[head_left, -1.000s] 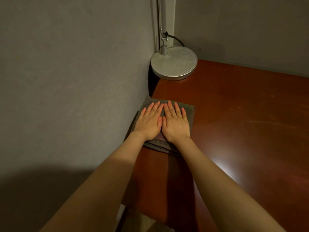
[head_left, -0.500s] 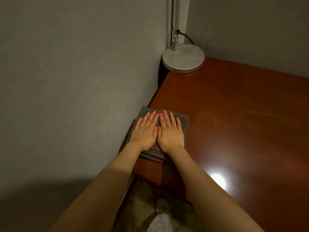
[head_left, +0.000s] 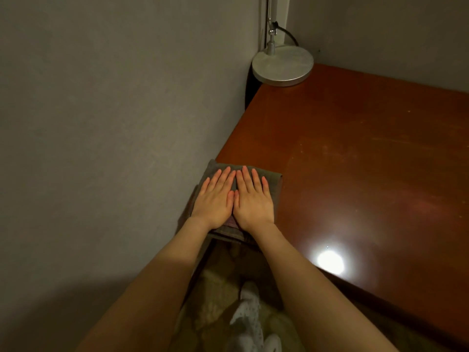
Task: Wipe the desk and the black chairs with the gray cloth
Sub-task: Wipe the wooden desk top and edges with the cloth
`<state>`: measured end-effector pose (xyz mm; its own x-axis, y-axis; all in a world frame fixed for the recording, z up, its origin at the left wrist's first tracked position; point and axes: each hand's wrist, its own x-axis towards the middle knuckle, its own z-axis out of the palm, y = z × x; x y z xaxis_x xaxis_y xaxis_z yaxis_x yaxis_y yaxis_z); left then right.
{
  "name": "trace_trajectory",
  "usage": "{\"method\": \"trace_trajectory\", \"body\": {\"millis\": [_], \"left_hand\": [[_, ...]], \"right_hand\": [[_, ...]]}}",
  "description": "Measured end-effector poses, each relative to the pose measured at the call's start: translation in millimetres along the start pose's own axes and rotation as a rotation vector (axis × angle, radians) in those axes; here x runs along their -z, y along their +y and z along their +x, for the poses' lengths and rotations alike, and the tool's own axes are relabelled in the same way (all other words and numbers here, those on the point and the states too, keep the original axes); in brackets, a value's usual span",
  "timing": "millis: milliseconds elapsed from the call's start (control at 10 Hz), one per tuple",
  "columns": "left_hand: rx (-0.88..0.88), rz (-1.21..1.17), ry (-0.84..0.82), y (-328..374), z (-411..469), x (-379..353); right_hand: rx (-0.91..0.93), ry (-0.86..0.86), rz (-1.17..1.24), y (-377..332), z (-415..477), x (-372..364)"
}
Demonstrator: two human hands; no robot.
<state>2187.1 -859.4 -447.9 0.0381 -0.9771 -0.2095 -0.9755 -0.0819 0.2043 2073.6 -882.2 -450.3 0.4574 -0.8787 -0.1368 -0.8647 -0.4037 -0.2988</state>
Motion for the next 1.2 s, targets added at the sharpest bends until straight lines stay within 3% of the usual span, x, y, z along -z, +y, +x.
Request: {"method": "trace_trajectory", "body": {"millis": [600,800,1200], "left_hand": [[0.044,0.042,-0.03,13.8,-2.9,-1.1],[0.022,0.05,-0.026,48.7,-8.0,-8.5],[-0.051,0.074,-0.052,183.9,-30.0,-40.0]], "right_hand": [[0.006,0.008,0.006,9.9,-9.2,5.3],[-0.012,0.014,0.018,38.3,-30.8,10.4],[-0.095,0.017,0.019,147.7,-116.2,38.0]]}}
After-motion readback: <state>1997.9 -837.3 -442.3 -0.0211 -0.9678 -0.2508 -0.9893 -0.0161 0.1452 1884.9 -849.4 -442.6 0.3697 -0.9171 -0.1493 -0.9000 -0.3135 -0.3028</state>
